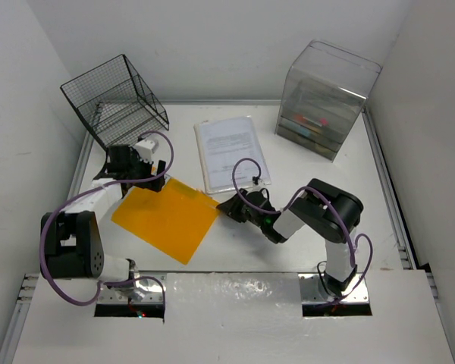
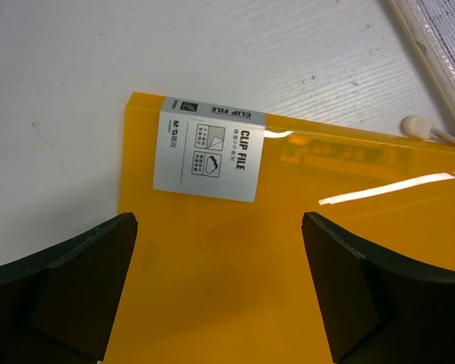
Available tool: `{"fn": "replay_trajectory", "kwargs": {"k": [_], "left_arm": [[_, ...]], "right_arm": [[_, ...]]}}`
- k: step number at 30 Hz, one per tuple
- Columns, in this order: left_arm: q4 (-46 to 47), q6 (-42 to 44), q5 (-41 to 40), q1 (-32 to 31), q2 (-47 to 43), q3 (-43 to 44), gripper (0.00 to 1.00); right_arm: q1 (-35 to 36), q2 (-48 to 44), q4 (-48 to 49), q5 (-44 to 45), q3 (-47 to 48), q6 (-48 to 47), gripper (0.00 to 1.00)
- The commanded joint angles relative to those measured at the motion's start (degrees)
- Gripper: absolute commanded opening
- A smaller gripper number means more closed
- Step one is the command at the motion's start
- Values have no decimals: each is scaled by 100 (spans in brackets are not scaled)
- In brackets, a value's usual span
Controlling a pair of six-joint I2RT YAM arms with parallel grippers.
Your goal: Organize the desk
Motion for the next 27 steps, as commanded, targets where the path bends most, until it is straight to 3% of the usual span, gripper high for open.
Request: {"fn": "replay_trajectory", "kwargs": {"k": [1, 27], "left_arm": [[68, 88, 111, 49, 36, 173, 89], [51, 97, 120, 49, 98, 191, 89]], "right_arm": [[-4, 134, 124, 25, 260, -222, 25], [49, 309, 149, -186, 585, -319, 22]]}}
